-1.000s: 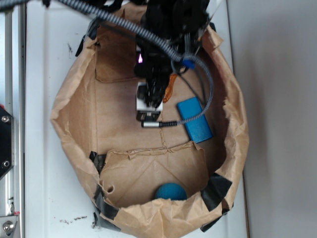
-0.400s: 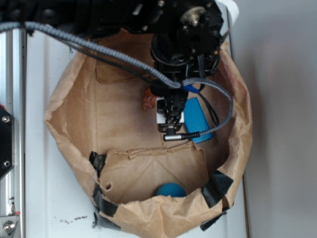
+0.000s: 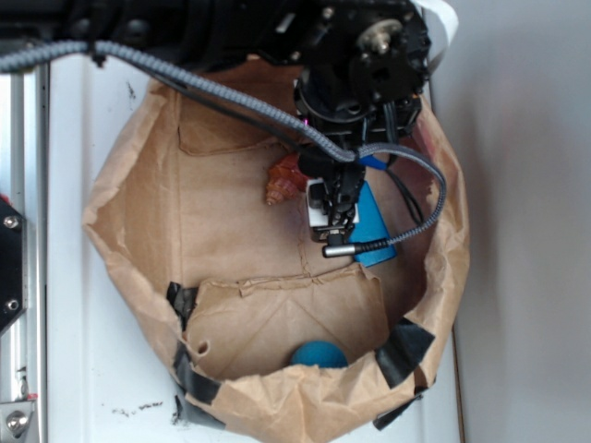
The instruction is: Grab the shell.
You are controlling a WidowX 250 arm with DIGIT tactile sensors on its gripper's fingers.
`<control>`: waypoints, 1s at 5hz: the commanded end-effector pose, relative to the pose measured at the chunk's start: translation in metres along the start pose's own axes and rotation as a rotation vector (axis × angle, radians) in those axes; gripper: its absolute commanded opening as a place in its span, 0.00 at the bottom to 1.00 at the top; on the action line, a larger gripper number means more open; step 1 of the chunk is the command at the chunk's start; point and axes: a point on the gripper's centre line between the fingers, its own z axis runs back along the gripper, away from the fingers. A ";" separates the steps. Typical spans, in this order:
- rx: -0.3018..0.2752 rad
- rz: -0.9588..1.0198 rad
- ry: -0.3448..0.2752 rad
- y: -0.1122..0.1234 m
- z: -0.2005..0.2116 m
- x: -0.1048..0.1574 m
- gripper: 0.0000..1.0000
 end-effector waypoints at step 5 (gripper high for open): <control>0.054 0.068 0.013 -0.013 -0.047 -0.069 1.00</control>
